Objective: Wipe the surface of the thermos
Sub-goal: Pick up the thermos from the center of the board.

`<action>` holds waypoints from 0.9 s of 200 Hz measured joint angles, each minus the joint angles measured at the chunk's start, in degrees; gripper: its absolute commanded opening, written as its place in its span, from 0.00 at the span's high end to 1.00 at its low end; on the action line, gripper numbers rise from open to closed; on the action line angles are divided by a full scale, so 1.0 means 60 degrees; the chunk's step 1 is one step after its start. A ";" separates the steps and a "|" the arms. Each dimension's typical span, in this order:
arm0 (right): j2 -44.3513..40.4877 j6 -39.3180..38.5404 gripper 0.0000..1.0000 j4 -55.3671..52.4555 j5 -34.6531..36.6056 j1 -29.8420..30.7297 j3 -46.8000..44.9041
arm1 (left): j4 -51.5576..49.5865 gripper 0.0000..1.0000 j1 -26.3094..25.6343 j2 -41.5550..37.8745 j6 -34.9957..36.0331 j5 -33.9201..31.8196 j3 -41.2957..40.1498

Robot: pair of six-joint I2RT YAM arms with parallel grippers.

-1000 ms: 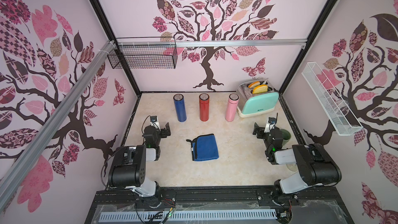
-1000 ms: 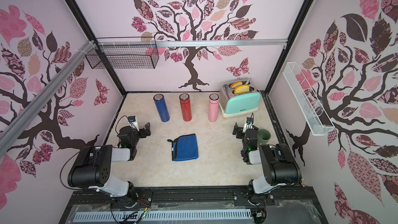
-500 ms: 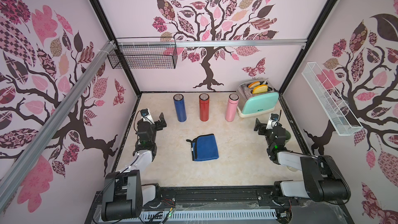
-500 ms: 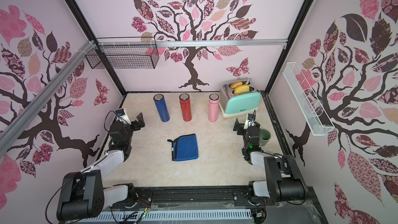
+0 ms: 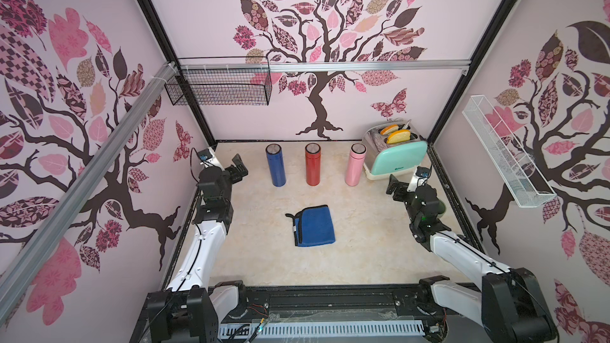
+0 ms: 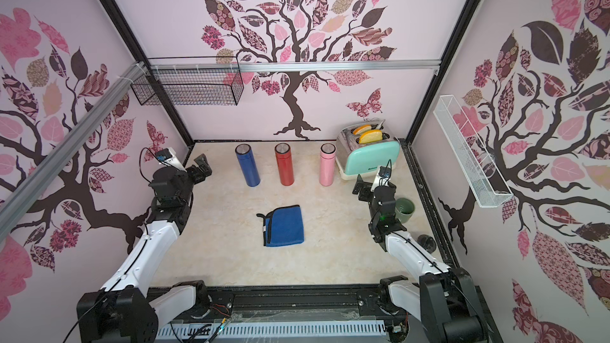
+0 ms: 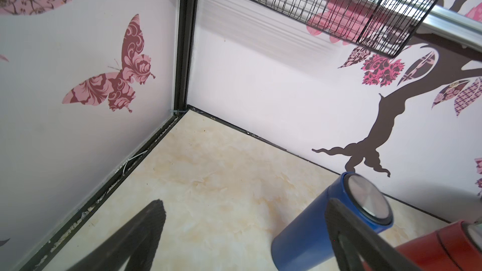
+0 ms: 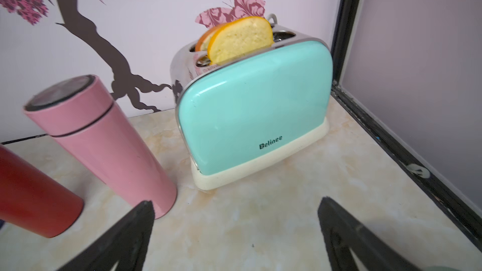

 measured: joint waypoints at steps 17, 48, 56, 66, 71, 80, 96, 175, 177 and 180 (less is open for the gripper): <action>-0.0211 0.0073 0.00 -0.0892 -0.0047 0.0321 0.0535 | -0.0892 0.02 -0.0022 0.0208 0.0011 0.0131 0.1239; -0.0455 0.0237 0.01 -0.2361 -0.0335 0.0750 0.1308 | -0.2361 0.02 -0.0339 0.0929 0.0211 0.0477 0.3078; -0.0470 0.0222 0.01 -0.2707 -0.0404 0.0878 0.1450 | -0.2772 0.02 -0.0517 0.1184 0.0306 0.0506 0.3468; -0.0477 0.0215 0.01 -0.3151 -0.0521 0.1049 0.1614 | -0.3275 0.02 -0.0787 0.1588 0.0466 0.0557 0.3938; -0.0474 0.0208 0.01 -0.3355 -0.0623 0.1129 0.1687 | -0.3534 0.02 -0.0914 0.1789 0.0539 0.0579 0.4160; -0.0470 0.0189 0.01 -0.3748 -0.0820 0.1257 0.1825 | -0.3923 0.02 -0.1122 0.2204 0.0667 0.0616 0.4521; -0.0393 0.0135 0.01 -0.4357 -0.1158 0.1472 0.2106 | -0.4481 0.02 -0.1421 0.2849 0.0834 0.0648 0.4943; 0.1348 -0.0517 0.01 -0.5319 -0.2164 0.3847 0.2626 | -0.5938 0.02 -0.2127 0.4765 0.1384 0.0627 0.6025; 0.1395 -0.0525 0.01 -0.5326 -0.2197 0.3872 0.2634 | -0.5956 0.02 -0.2157 0.4794 0.1402 0.0608 0.6062; 0.1483 -0.0535 0.01 -0.5326 -0.2248 0.3905 0.2645 | -0.5974 0.02 -0.2197 0.4838 0.1424 0.0608 0.6109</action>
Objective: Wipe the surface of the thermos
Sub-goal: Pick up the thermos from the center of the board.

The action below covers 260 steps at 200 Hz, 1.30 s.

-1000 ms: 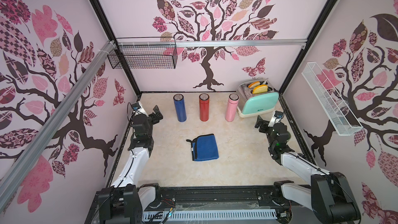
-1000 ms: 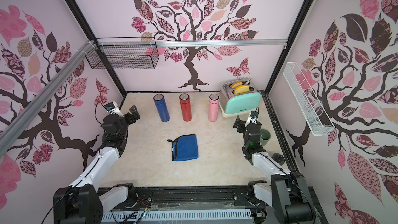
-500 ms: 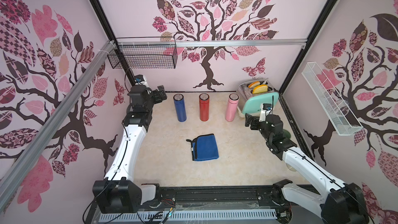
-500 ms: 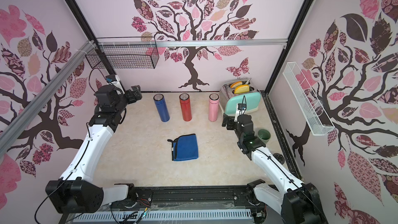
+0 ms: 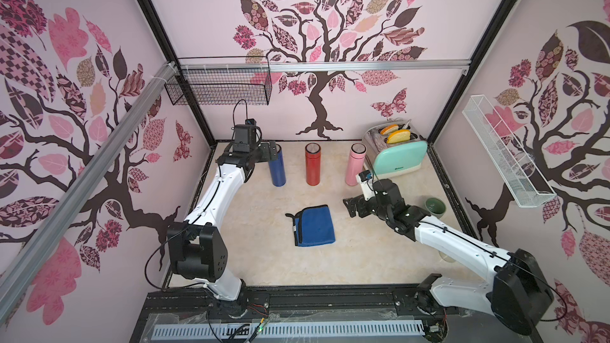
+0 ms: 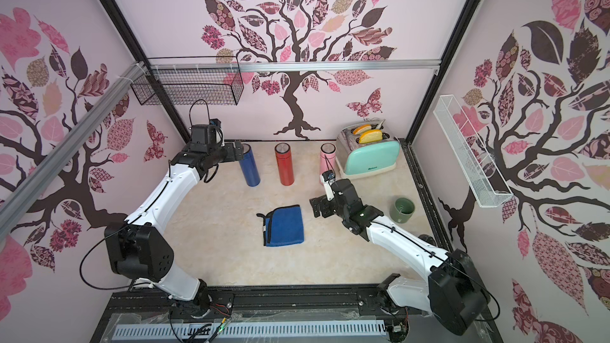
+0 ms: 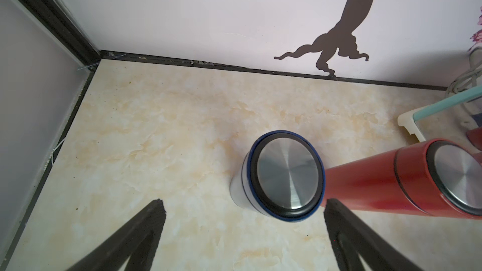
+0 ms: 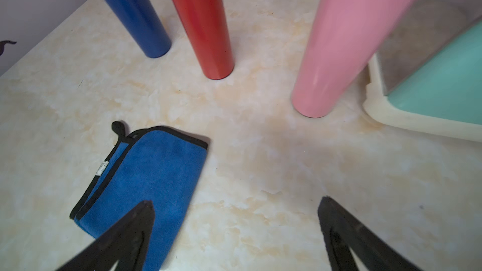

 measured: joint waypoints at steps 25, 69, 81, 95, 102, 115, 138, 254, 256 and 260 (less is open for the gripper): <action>0.0521 -0.0087 0.01 0.0000 -0.0386 0.0219 0.0076 | -0.0222 0.02 -0.0255 0.0361 0.0146 -0.0102 0.0437; 0.0918 -0.0124 0.01 0.0080 -0.0601 0.0758 0.0255 | -0.0627 0.02 -0.0397 0.1089 0.0401 -0.0240 0.0911; 0.1020 -0.0124 0.01 0.0091 -0.0634 0.0958 0.0255 | -0.0718 0.02 -0.0415 0.1246 0.0444 -0.0280 0.0911; 0.1166 -0.0120 0.01 0.0091 -0.0663 0.1158 0.0255 | -0.0838 0.02 -0.0430 0.1439 0.0506 -0.0368 0.0911; 0.1235 -0.0120 0.01 0.0091 -0.0674 0.1235 0.0259 | -0.0874 0.02 -0.0444 0.1515 0.0535 -0.0408 0.0911; 0.1344 -0.0117 0.01 0.0091 -0.0674 0.1351 0.0266 | -0.0911 0.02 -0.0477 0.1643 0.0576 -0.0474 0.0911; 0.1519 -0.0117 0.01 0.0076 -0.0674 0.1475 0.0372 | -0.0907 0.02 -0.0546 0.1843 0.0608 -0.0550 0.0918; 0.1800 -0.0182 0.01 0.0036 -0.0634 0.1606 0.0495 | -0.2164 0.33 -0.0648 0.2787 0.0798 -0.0754 0.2579; 0.1800 -0.0182 0.01 0.0036 -0.0634 0.1606 0.0495 | -0.2197 0.34 -0.0652 0.2787 0.0772 -0.0758 0.2597; 0.1800 -0.0182 0.01 0.0036 -0.0634 0.1614 0.0495 | -0.2255 0.36 -0.0652 0.2801 0.0805 -0.0754 0.2634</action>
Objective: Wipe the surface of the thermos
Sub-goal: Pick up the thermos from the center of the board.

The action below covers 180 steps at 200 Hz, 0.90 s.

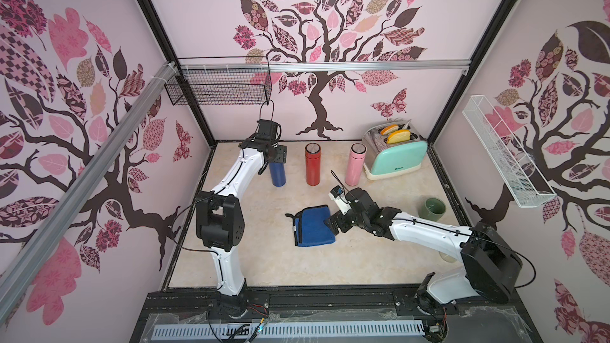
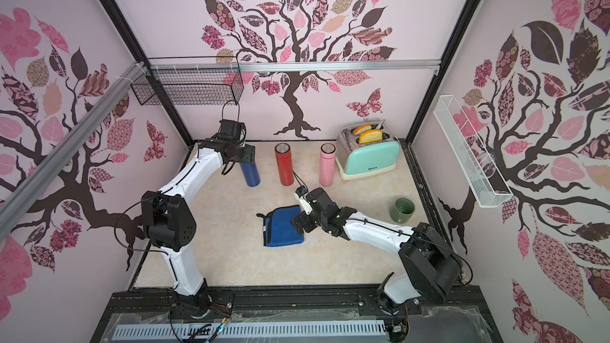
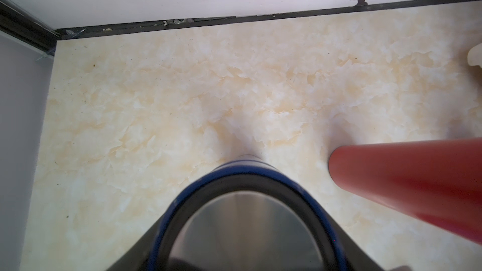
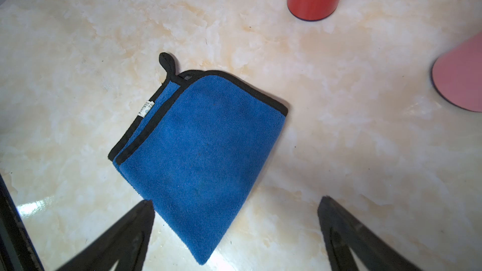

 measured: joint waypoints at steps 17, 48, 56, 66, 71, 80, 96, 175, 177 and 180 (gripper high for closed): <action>0.0011 -0.0004 0.01 0.0000 0.0000 0.0018 0.0000 | -0.0219 0.47 -0.0007 0.0069 0.0029 -0.0011 0.0164; 0.0204 -0.0058 0.01 -0.0025 -0.0015 0.0040 0.0007 | -0.0379 0.68 -0.0033 0.0124 0.0044 -0.0047 0.0291; 0.0280 -0.0076 0.01 -0.0051 -0.0029 0.0044 0.0022 | -0.0382 0.72 -0.0036 0.0124 0.0047 -0.0062 0.0291; 0.0393 -0.0098 0.01 -0.0117 -0.0040 0.0062 0.0076 | -0.0379 0.77 -0.0044 0.0124 0.0062 -0.0069 0.0291; 0.0452 -0.0109 0.01 -0.0171 -0.0044 0.0076 0.0131 | -0.0364 0.79 -0.0047 0.0117 0.0084 -0.0066 0.0277; 0.0576 -0.0135 0.01 -0.0259 -0.0047 0.0109 0.0262 | -0.0321 0.83 -0.0047 0.0069 0.0113 -0.0058 0.0208; 0.0743 -0.0164 0.01 -0.0364 -0.0044 0.0215 0.0517 | -0.0335 0.87 -0.0047 -0.0113 0.0208 -0.0044 0.0022; 0.1778 -0.0404 0.07 -0.0776 0.0291 0.0863 0.1475 | -0.0707 0.96 -0.0091 -0.2750 0.0262 0.0189 -0.1749; 0.1803 -0.0408 0.08 -0.0787 0.0299 0.0874 0.1490 | -0.0699 0.96 -0.0102 -0.2874 0.0262 0.0208 -0.1814; 0.1858 -0.0423 0.08 -0.0827 0.0339 0.0896 0.1537 | -0.0696 0.96 -0.0102 -0.3013 0.0259 0.0204 -0.1898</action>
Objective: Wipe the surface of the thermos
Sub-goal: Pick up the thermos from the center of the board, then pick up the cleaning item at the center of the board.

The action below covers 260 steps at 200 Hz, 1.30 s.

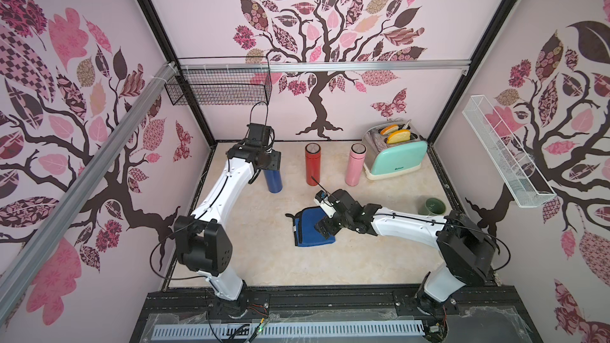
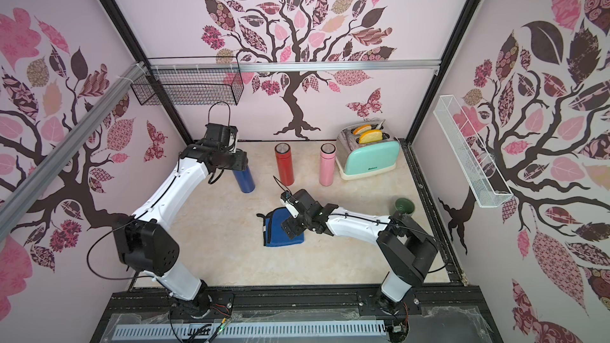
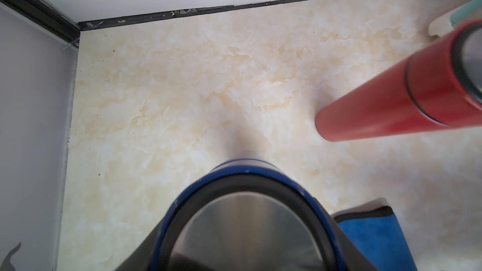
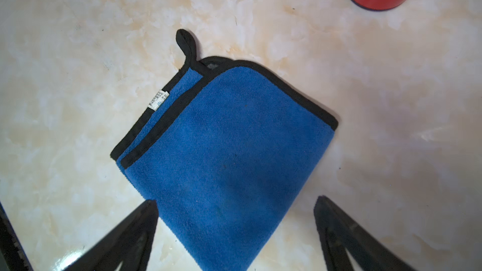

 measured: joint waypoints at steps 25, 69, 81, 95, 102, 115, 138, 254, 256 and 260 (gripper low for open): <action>0.0452 -0.0106 0.09 -0.0178 0.0193 0.0204 0.0331 | 0.0022 0.96 -0.0047 -0.1067 -0.0033 -0.0004 -0.0641; 0.1297 -0.0186 0.13 -0.0233 0.0448 0.0517 0.0769 | -0.0280 0.96 -0.0051 -0.2419 -0.0117 -0.0095 -0.1577; 0.1555 -0.0193 0.15 -0.0244 0.0492 0.0543 0.0874 | -0.0382 0.95 -0.0051 -0.2703 -0.0157 -0.0138 -0.1763; 0.1836 -0.0226 0.17 -0.0273 0.0561 0.0557 0.0998 | -0.0488 0.96 -0.0051 -0.2980 -0.0189 -0.0168 -0.1909; 0.1949 -0.0229 0.18 -0.0277 0.0586 0.0557 0.1038 | -0.0521 0.96 -0.0051 -0.3096 -0.0211 -0.0171 -0.1967; 0.2113 -0.0255 0.20 -0.0284 0.0612 0.0557 0.1096 | -0.0594 0.96 -0.0051 -0.3238 -0.0240 -0.0175 -0.1993; 0.2178 -0.0302 0.26 -0.0277 0.0637 0.0557 0.1147 | -0.0601 0.96 -0.0051 -0.3304 -0.0251 -0.0171 -0.1993; 0.2040 -0.0131 1.00 -0.0299 0.0623 0.0448 0.1045 | -0.0430 0.98 -0.0055 -0.3366 -0.0350 0.0805 -0.2736; 0.1978 -0.0153 1.00 -0.0346 0.0616 0.0430 0.1009 | -0.0415 0.98 -0.0055 -0.3370 -0.0350 0.0816 -0.2754; 0.1891 -0.0127 1.00 -0.0404 0.0601 0.0401 0.0936 | -0.0379 0.98 -0.0062 -0.3384 -0.0350 0.0918 -0.2790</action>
